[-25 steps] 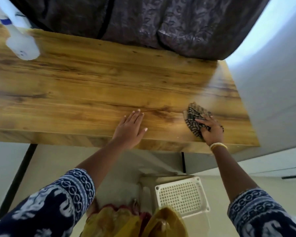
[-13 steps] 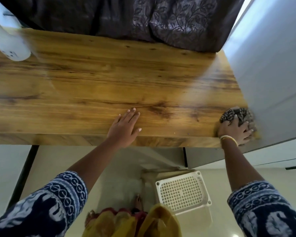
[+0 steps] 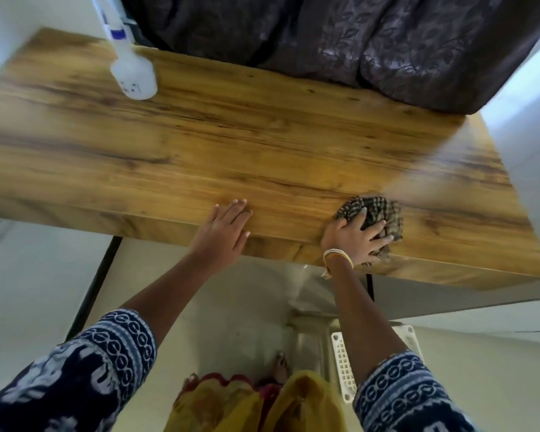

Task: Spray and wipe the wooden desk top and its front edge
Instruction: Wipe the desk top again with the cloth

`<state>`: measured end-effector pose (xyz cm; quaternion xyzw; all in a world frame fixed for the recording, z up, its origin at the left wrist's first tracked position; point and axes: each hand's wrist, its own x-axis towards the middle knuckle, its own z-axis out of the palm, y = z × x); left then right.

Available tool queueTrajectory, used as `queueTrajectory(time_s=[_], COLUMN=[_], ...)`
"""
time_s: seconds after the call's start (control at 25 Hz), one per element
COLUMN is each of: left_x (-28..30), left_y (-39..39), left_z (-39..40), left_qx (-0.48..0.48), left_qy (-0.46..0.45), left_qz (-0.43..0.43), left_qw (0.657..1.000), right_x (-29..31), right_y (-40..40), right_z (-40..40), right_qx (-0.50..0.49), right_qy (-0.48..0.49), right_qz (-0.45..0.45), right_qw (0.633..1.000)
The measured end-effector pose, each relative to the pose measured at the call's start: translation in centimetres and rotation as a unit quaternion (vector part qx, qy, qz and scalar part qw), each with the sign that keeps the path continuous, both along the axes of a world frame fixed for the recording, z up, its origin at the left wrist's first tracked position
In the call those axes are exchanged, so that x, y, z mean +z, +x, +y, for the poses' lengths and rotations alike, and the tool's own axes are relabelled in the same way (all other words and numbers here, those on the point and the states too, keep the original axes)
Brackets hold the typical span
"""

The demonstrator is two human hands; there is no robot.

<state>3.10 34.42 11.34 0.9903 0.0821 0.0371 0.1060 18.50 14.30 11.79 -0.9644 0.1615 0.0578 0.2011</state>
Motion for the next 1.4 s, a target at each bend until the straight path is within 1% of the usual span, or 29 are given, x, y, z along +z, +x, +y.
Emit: queueTrajectory(time_s=[0.16,0.36,0.56,0.68,0.76,0.92,1.04,1.16,1.24,1.4], left_x=[0.4,0.8,0.3,0.3,0.4,0.4,0.7,1.0,1.5,1.6], left_y=[-5.9,-12.6,-17.8,-19.8,-20.8,-22.4,-23.9,-25.8,-26.8,-27.7], left_z=[6.8,15.2,21.3,24.0,26.2,30.6,33.4,36.0,37.8,41.1], left_qx=[0.065,0.135,0.175,0.195,0.225,0.294,0.365,0.419,0.439,0.458], left_qy=[0.027,0.042,0.032,0.058,0.047,0.032,0.017,0.010,-0.003,-0.033], left_qz=[0.008,0.040,0.067,0.087,0.092,0.094,0.089,0.092,0.091,0.090], left_qw=[0.997,0.989,0.982,0.975,0.969,0.951,0.927,0.903,0.894,0.884], right_x=[0.1,0.2,0.8,1.4,1.7,2.2,2.8,2.8,2.4,1.5], right_y=[-5.3,-12.0,-18.3,-21.6,-23.4,-26.7,-28.7,-29.3,-29.0,-28.4], right_z=[9.1,19.8,30.3,35.5,38.6,45.2,50.1,53.7,56.0,59.9], right_qx=[0.056,0.132,0.245,0.332,0.387,0.507,0.559,0.604,0.632,0.672], right_qy=[0.018,0.020,-0.011,-0.045,-0.070,-0.103,-0.106,-0.119,-0.122,-0.108], right_qz=[0.013,0.024,0.041,0.049,0.038,0.012,0.022,-0.004,-0.020,-0.092], right_qw=[0.998,0.991,0.969,0.941,0.919,0.855,0.822,0.788,0.765,0.727])
